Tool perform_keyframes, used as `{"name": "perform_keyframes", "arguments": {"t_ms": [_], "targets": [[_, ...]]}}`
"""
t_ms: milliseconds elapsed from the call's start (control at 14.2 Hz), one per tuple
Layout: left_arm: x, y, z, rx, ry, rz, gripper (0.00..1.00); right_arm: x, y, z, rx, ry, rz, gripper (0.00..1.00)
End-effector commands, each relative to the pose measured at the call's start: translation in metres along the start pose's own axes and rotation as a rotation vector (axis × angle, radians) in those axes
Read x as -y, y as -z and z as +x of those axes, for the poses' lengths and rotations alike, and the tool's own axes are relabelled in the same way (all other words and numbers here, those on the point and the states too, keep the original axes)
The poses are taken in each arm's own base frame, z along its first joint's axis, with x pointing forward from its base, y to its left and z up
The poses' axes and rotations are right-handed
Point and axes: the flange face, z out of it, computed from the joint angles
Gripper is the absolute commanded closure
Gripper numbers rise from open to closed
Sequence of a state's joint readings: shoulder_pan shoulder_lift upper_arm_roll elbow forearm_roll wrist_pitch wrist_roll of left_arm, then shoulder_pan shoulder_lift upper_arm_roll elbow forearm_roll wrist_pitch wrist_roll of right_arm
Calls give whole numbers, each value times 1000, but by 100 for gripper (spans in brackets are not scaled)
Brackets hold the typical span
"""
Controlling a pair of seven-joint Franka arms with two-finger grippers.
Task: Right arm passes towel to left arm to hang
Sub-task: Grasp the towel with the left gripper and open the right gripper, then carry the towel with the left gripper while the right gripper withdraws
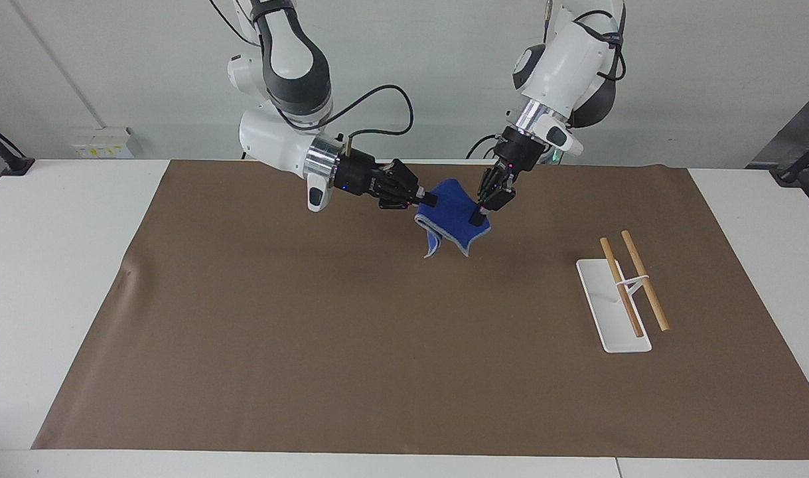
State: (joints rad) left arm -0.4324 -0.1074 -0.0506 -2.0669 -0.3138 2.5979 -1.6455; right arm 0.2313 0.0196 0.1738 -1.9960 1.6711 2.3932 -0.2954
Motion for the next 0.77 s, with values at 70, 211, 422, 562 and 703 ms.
{"name": "perform_keyframes", "arguments": {"t_ms": [70,211,422,562,703], "targets": [[-13,7,36,-89,-10,-10,100,9,12,-6,-57,23,-31,0],[-15,9,56,-112,16,-16,100,4,18,5,-63,141,-160,0],[-18,16,103,-162,80,-44,100,-7,34,27,-52,292,-372,0],[-19,21,127,-187,116,-55,100,-14,48,43,-56,370,-492,0],[-19,28,158,-219,161,-63,100,-20,64,58,-44,478,-637,0]]}}
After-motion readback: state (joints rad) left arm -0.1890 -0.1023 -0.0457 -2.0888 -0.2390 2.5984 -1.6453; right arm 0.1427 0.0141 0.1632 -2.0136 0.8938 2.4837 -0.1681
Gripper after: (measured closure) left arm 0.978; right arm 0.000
